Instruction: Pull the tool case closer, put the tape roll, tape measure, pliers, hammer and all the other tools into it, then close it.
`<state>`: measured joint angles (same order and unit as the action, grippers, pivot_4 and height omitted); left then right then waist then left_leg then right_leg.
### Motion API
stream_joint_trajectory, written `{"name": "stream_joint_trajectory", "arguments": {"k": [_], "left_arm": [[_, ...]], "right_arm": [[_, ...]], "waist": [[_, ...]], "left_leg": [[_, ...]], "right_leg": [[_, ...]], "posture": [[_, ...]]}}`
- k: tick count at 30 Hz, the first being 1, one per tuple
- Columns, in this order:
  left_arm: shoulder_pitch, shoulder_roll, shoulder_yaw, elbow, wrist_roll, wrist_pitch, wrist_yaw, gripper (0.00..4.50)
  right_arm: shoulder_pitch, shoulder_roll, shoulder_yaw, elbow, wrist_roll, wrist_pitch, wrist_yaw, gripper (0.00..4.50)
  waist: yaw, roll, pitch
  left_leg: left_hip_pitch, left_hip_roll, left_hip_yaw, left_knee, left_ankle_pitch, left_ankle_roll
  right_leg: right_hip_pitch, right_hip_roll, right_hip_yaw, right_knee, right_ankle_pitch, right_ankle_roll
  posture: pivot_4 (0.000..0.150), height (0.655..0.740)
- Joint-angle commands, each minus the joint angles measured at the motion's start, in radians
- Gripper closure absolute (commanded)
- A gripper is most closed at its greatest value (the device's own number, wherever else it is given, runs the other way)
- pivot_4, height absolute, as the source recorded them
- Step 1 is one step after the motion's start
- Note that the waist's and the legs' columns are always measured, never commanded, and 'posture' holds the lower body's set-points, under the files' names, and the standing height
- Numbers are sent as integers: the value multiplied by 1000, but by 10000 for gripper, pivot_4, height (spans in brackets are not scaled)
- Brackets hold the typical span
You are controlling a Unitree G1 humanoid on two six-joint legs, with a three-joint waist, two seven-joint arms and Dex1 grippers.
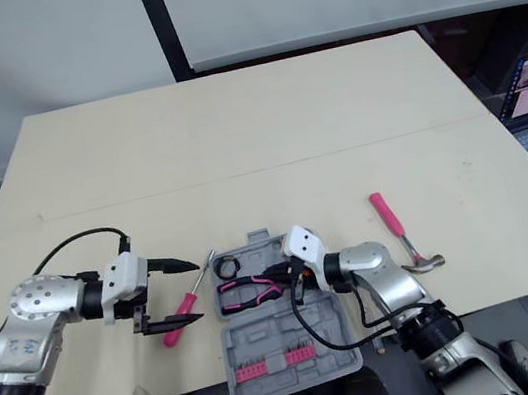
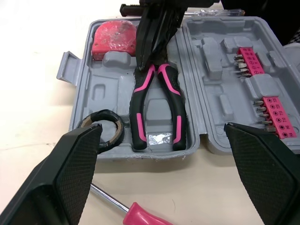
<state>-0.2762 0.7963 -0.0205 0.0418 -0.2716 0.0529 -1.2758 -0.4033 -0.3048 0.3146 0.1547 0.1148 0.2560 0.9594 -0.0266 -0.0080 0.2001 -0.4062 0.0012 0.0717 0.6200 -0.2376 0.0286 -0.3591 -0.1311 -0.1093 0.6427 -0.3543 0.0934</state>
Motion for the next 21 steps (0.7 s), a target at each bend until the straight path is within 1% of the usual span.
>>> {"name": "stream_joint_trajectory", "arguments": {"k": [1, 7, 9, 12, 15, 17, 19, 21], "left_arm": [[-17, -3, 1, -26, -16, -5, -4, 0], [-25, -8, -4, -20, -11, -7, -5, 0], [-28, -10, -5, -19, -10, -6, -4, 0], [-29, -10, -7, -18, -9, -7, -4, 0], [-28, -10, -7, -18, -9, -6, -2, 0], [-23, -11, -8, -24, -8, -6, 0, 0], [-21, -12, -9, -28, -9, -6, 1, 0], [-21, -12, -10, -30, -9, -6, 1, 0]], "right_arm": [[3, -11, 27, 1, -32, -7, -11, 44809], [13, -54, 101, 48, -128, 31, -17, 44809], [17, -64, 126, 88, -169, 84, -46, 44809], [24, -74, 140, 99, -180, 112, -55, 44809], [27, -77, 144, 88, -175, 121, -56, 44809], [30, -84, 152, 85, -188, 140, -66, 44809], [28, -91, 164, 86, -201, 169, -77, 44809], [26, -97, 176, 87, -206, 187, -80, 44809]], "waist": [[0, 0, 0], [0, -1, -1], [0, -2, -5], [0, -5, -13], [2, -4, -22], [2, -4, -25], [2, -4, -25], [2, -3, -28]], "left_leg": [[0, 0, 0, 0, 0, 0], [1, 0, 0, 0, 0, 0], [2, 0, 0, 0, 0, 0], [4, 0, 0, 0, 0, 0], [5, 0, 0, 0, -1, -1], [6, 0, -1, 0, -4, -5], [9, 0, -1, 0, -5, -5], [17, 1, -1, -2, -8, -3]], "right_leg": [[0, 0, 0, 0, 0, 0], [1, 0, 0, 0, 0, 0], [2, 0, 0, 0, 0, 0], [3, 0, 0, -1, 0, 0], [5, -1, 0, -5, 0, 0], [6, -1, 1, -6, 0, 0], [9, -1, 1, -7, 0, 0], [18, -1, 0, -11, 0, -1]], "posture": [[1500, 7278], [1500, 7278], [1500, 7278], [1500, 7278], [1500, 7278], [1500, 7278], [1500, 7278], [1500, 7278]]}}
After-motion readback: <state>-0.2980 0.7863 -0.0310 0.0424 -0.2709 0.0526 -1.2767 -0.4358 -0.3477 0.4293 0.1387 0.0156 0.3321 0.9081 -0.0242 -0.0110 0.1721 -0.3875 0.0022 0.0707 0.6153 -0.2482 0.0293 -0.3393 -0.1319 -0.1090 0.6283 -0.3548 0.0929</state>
